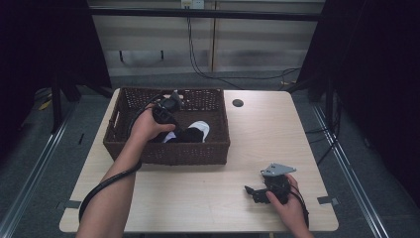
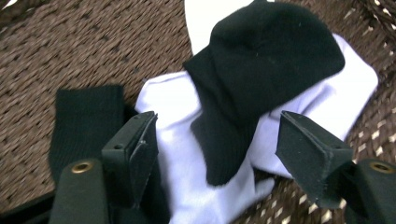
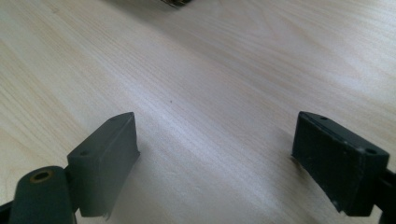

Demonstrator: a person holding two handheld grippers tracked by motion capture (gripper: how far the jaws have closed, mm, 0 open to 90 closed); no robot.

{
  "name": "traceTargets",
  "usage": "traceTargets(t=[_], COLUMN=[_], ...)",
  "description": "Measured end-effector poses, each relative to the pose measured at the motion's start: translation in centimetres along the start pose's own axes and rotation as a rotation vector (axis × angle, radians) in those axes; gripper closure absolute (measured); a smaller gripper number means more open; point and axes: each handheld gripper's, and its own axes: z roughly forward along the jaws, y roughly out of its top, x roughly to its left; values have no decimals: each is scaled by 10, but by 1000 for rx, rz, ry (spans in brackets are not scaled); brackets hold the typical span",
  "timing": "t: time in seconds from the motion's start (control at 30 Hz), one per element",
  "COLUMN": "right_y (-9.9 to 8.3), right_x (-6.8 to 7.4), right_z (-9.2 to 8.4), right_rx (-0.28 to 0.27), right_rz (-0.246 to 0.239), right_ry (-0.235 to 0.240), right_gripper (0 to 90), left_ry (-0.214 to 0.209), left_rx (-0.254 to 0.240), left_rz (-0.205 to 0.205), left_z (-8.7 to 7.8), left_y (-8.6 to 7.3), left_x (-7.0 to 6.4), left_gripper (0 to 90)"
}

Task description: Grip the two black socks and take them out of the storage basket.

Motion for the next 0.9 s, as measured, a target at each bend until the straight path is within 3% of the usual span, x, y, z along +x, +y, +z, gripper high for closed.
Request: traceTargets(t=[0.13,0.3,0.57,0.67,0.73,0.83,0.9], right_y=[0,0,0,0,0,0,0], right_x=[0,0,0,0,0,0,0], right_z=[0,0,0,0,0,0,0], right_rx=[0,-1,-1,-1,-1,-1,-1], right_rz=[-1,-3,-2,-2,-3,-3,-3], right_ry=[0,0,0,0,0,0,0], right_gripper=[133,133,133,133,133,133,133], left_ry=[-6,-27,-41,-56,-71,-90,-107], left_rx=[27,20,68,98,102,112,105], left_rz=[7,-1,0,1,-11,-12,-26], left_z=[14,28,38,41,42,40,36], left_y=[8,16,23,24,25,25,25], left_x=[-3,-5,-4,-5,-6,-7,-6], left_gripper=[318,352,452,596,620,828,852])
